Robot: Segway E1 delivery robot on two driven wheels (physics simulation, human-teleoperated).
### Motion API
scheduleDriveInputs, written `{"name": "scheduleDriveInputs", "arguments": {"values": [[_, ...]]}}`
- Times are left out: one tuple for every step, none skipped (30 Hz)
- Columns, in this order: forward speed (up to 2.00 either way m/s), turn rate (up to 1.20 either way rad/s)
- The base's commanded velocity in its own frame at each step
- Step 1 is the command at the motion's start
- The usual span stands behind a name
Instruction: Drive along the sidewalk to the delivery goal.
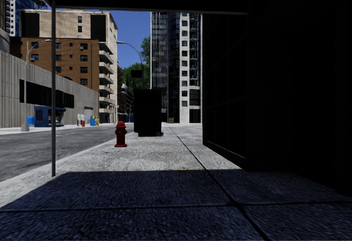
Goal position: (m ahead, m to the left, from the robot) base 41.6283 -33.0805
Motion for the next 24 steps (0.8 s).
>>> {"name": "scheduleDriveInputs", "arguments": {"values": [[2.0, 0.0], [2.0, 0.0], [2.0, 0.0], [2.0, 0.0], [2.0, 0.0], [2.0, 0.0], [2.0, 0.0], [2.0, 0.0], [2.0, 0.0], [2.0, 0.0], [2.0, 0.0], [2.0, 0.0], [2.0, 0.0], [2.0, 0.0], [2.0, 0.0], [2.0, 0.0], [2.0, 0.0], [2.0, 0.0], [2.0, 0.0], [2.0, 0.0], [2.0, 0.0], [2.0, 0.0], [2.0, 0.0], [2.0, 0.0]]}}
